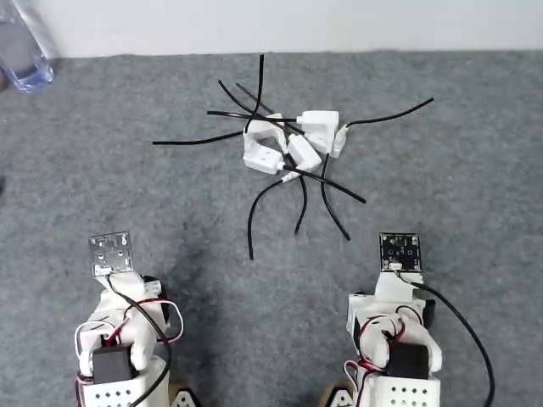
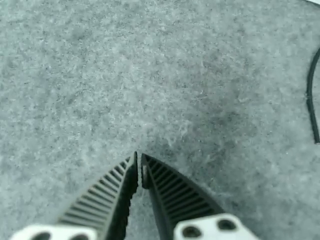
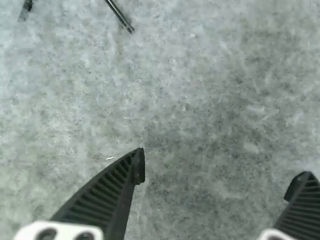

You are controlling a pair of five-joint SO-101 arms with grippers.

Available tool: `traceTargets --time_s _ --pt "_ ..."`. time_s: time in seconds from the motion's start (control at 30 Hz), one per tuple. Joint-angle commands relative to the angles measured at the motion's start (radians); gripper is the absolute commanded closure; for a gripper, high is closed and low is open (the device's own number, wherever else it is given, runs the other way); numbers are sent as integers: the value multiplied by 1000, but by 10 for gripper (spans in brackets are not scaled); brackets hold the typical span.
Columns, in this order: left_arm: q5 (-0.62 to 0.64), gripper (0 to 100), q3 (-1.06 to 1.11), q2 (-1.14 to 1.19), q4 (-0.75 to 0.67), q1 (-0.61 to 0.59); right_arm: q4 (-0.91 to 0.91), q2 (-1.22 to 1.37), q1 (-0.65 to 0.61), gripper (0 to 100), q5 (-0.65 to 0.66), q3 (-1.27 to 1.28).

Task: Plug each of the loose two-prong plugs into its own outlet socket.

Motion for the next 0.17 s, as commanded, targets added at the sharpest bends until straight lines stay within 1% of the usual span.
traceTargets --time_s 0.0,0.13 --pt "12 985 -4 -8 2 0 8 -7 -8 574 11 18" --pt "12 985 -4 -8 2 0 8 -7 -8 574 11 18"
